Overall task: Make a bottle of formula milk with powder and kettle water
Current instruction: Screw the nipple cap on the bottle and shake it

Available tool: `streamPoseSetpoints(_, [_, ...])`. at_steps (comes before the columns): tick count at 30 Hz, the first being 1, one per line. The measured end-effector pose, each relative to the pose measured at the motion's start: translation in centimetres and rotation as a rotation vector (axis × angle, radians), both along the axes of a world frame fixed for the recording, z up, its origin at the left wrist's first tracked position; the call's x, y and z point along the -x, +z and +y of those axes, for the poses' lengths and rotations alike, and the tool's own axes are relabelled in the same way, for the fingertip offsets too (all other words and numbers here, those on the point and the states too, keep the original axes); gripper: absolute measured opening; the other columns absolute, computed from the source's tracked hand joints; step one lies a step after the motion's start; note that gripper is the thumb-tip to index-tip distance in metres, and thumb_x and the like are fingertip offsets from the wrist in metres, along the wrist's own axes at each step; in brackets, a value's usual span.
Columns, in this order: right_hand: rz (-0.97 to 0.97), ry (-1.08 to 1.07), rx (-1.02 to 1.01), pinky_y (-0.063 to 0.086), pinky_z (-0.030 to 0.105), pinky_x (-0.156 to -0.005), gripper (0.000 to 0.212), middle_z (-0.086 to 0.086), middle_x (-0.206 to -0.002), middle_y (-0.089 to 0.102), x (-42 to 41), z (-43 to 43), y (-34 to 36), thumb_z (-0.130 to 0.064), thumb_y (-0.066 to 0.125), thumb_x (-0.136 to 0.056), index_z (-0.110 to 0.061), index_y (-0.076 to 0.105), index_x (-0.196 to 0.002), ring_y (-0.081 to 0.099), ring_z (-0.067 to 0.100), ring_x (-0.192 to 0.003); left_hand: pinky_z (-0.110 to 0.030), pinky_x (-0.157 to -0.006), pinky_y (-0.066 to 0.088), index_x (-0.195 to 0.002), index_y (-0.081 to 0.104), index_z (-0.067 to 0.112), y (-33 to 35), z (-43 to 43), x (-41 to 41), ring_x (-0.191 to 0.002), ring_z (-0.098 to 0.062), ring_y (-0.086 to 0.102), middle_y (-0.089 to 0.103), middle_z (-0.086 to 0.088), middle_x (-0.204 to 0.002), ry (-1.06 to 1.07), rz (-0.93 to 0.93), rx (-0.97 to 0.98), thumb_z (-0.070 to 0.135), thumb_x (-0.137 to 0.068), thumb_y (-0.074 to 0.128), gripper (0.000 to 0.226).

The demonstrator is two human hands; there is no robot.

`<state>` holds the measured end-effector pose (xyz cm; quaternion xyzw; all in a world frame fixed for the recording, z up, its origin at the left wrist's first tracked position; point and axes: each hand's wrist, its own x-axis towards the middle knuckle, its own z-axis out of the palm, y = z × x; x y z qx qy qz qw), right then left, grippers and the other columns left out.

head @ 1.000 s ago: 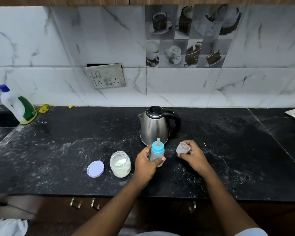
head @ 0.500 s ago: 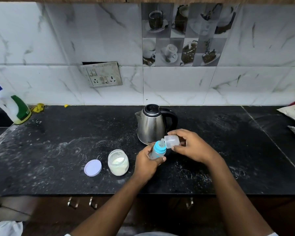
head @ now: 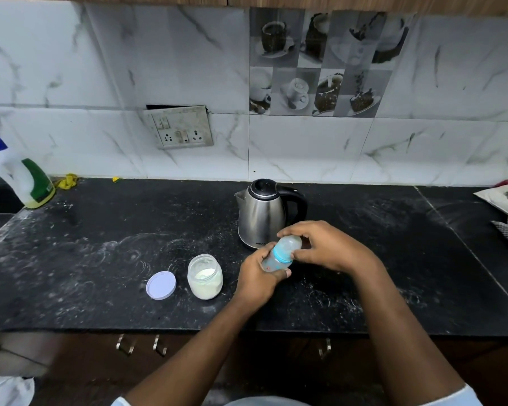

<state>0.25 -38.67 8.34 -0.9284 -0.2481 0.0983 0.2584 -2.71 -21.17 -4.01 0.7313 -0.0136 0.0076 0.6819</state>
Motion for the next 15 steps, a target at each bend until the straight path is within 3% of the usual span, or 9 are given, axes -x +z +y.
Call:
streamPoseSetpoints(3, [0.038, -0.016, -0.012, 0.047, 0.022, -0.104, 0.054, -0.015, -0.132, 0.067, -0.3, -0.1, 0.2, -0.013, 0.077, -0.086, -0.027, 0.067, -0.137, 0.06, -0.001, -0.118, -0.045, -0.1, 0.055, -0.113, 0.072, 0.027, 0.2, -0.1, 0.1, -0.102, -0.016, 0.071, 0.077, -0.002, -0.11, -0.013, 0.002, 0.03, 0.001, -0.071, 0.088, 0.052])
streamPoseSetpoints(8, [0.059, 0.008, 0.051, 0.041, 0.008, -0.092, 0.053, -0.018, -0.132, 0.069, -1.4, 0.5, 0.4, -0.013, 0.08, -0.087, -0.029, 0.068, -0.136, 0.06, -0.004, -0.117, -0.046, -0.1, 0.057, -0.114, 0.072, 0.029, 0.2, 0.1, 0.0, -0.106, -0.02, 0.072, 0.076, -0.002, -0.113, 0.017, 0.013, 0.007, 0.013, -0.065, 0.09, 0.055])
streamPoseSetpoints(13, [0.044, -0.012, 0.08, 0.046, 0.02, -0.101, 0.052, -0.014, -0.132, 0.07, -1.5, 0.9, 0.7, -0.017, 0.082, -0.086, -0.028, 0.069, -0.135, 0.062, 0.001, -0.119, -0.049, -0.094, 0.058, -0.113, 0.074, 0.026, 0.5, 0.7, -0.1, -0.102, -0.027, 0.074, 0.079, -0.004, -0.108, -0.014, 0.039, 0.006, 0.011, -0.065, 0.09, 0.053])
streamPoseSetpoints(15, [0.03, -0.028, 0.095, 0.046, 0.02, -0.097, 0.05, -0.012, -0.132, 0.071, -1.4, 1.0, 0.7, -0.019, 0.081, -0.087, -0.026, 0.069, -0.134, 0.063, 0.004, -0.118, -0.048, -0.089, 0.059, -0.114, 0.075, 0.021, 0.5, 0.8, 0.1, -0.092, -0.023, 0.074, 0.079, -0.008, -0.105, -0.033, 0.057, 0.007, 0.009, -0.067, 0.09, 0.051])
